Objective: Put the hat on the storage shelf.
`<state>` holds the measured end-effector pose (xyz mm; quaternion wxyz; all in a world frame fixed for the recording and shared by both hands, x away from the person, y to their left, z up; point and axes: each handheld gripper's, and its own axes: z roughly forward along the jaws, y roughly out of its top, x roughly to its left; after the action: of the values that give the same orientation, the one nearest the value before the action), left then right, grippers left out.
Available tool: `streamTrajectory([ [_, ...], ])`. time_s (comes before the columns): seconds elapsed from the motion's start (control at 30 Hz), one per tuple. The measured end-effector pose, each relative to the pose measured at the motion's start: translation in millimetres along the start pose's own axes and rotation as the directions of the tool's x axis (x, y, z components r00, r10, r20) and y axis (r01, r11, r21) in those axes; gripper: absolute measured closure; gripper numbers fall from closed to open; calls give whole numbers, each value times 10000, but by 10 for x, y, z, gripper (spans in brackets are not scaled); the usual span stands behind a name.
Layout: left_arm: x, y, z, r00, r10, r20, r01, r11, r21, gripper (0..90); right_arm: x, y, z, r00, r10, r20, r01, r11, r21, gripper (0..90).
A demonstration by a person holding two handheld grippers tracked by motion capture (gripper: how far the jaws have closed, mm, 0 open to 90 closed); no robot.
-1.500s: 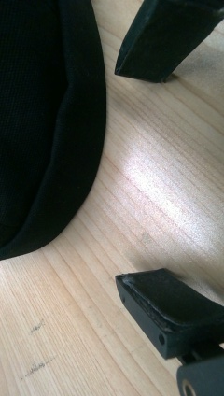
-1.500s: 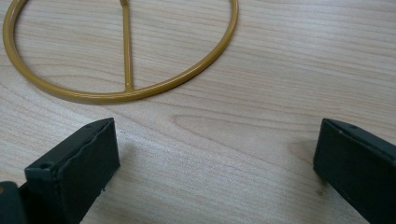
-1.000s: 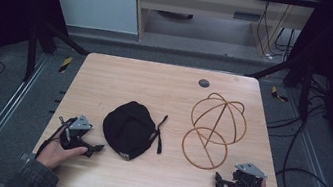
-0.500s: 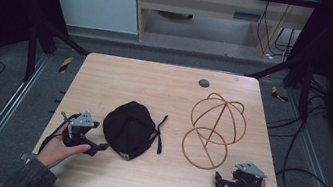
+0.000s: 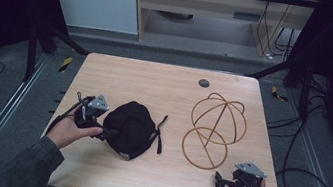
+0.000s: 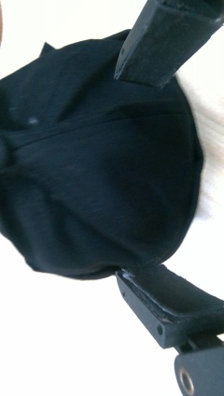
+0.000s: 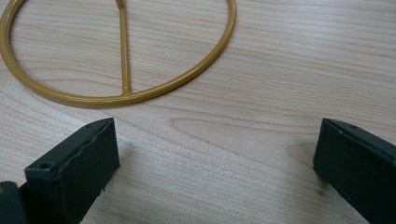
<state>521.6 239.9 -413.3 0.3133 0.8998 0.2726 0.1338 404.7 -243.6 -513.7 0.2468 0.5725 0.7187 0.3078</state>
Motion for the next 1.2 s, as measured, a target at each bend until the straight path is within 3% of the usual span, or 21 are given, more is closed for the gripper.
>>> streamTrajectory([
  [0.13, -4, 183, 10, 9990, 443, 64, -444, 9990, 108, 60, 1, 0, -1, 10000, 18, -2, -18, 10000, 13, 3],
  [0.27, -10, 292, 48, 9988, 438, 217, -441, 9990, 117, 71, 0, 0, 0, 10000, 4, 3, -4, 10000, 3, 4],
  [0.3, -10, 369, 86, 9983, 562, 158, -569, 9973, 457, 73, 1, 0, -1, 10000, 15, -2, -15, 10000, 12, 3],
  [0.57, -59, 545, 221, 9970, 721, 296, -746, 9925, 963, 189, 0, -1, -2, 10000, 10, -27, -10, 10000, -4, 4],
  [0.67, -69, 591, 267, 9964, 644, 549, -708, 9898, 1237, 221, 1, -1, -2, 10000, 25, -29, -25, 10000, 5, 3],
  [0.73, -80, 618, 296, 9958, 807, 427, -865, 9836, 1581, 237, 2, -1, -3, 10000, 37, -24, -37, 10000, 13, 4],
  [0.9, -58, 653, 339, 9973, 530, 516, -603, 9867, 1511, 332, 1, -1, -2, 10000, 18, -21, -18, 10000, 2, 4],
  [1.2, -74, 657, 422, 9967, 556, 587, -662, 9784, 1959, 494, 1, -1, -2, 10000, 19, -21, -19, 10000, 2, 4],
])
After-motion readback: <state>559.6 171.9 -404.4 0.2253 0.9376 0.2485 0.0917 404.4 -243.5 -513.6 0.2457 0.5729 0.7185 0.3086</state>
